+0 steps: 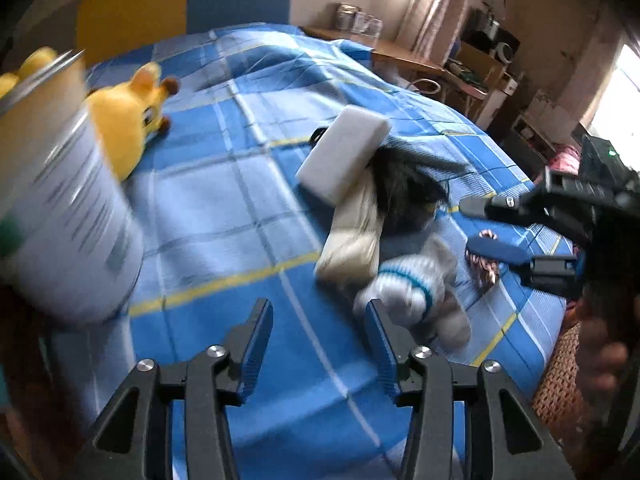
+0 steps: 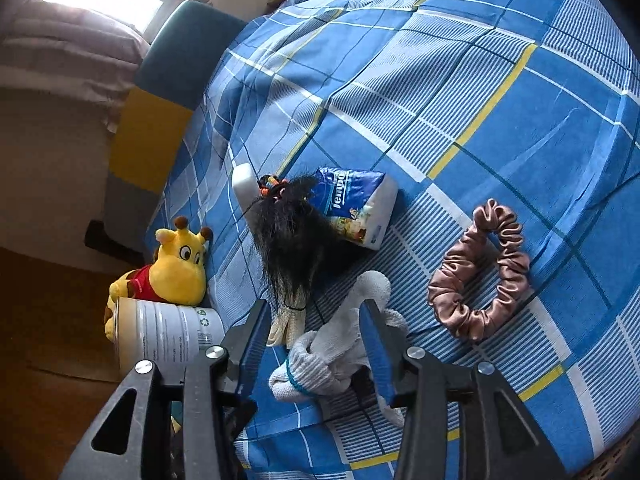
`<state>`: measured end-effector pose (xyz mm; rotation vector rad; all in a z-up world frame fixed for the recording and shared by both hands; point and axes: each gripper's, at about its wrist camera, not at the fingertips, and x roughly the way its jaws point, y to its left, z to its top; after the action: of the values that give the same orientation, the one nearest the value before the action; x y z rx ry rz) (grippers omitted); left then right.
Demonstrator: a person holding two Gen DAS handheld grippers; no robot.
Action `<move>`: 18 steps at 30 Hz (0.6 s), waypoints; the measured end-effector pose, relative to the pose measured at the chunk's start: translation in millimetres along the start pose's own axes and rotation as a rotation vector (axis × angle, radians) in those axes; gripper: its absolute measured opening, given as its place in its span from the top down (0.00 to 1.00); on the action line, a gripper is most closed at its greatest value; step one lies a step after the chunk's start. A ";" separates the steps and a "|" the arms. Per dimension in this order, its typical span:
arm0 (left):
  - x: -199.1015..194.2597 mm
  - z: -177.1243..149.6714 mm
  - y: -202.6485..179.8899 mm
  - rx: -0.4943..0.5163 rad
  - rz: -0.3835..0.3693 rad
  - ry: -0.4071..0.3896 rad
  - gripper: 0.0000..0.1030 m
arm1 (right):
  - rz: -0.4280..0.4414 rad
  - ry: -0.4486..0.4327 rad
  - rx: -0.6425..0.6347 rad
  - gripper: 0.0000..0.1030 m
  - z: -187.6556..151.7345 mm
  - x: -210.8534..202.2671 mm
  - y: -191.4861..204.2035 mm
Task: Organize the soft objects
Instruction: 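Grasp the beige mesh roll with left gripper while right reaches for the white knit glove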
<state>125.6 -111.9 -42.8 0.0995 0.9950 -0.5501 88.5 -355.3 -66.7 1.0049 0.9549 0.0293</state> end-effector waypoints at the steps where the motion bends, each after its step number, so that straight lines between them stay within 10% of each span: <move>1: 5.9 7.1 -4.2 0.034 -0.004 0.004 0.52 | -0.001 -0.002 -0.003 0.55 0.1 0.3 0.8; 15: 96.3 61.3 -12.6 0.089 -0.093 0.160 0.44 | -0.003 -0.025 -0.030 0.55 1.4 -2.1 6.6; 18: 98.7 58.2 -22.1 0.145 -0.069 0.126 0.55 | -0.007 -0.030 -0.028 0.55 1.3 -1.5 6.7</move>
<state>201.1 -188.6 -87.7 0.2326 1.0837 -0.6855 91.0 -353.0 -60.6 0.9732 0.9283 0.0216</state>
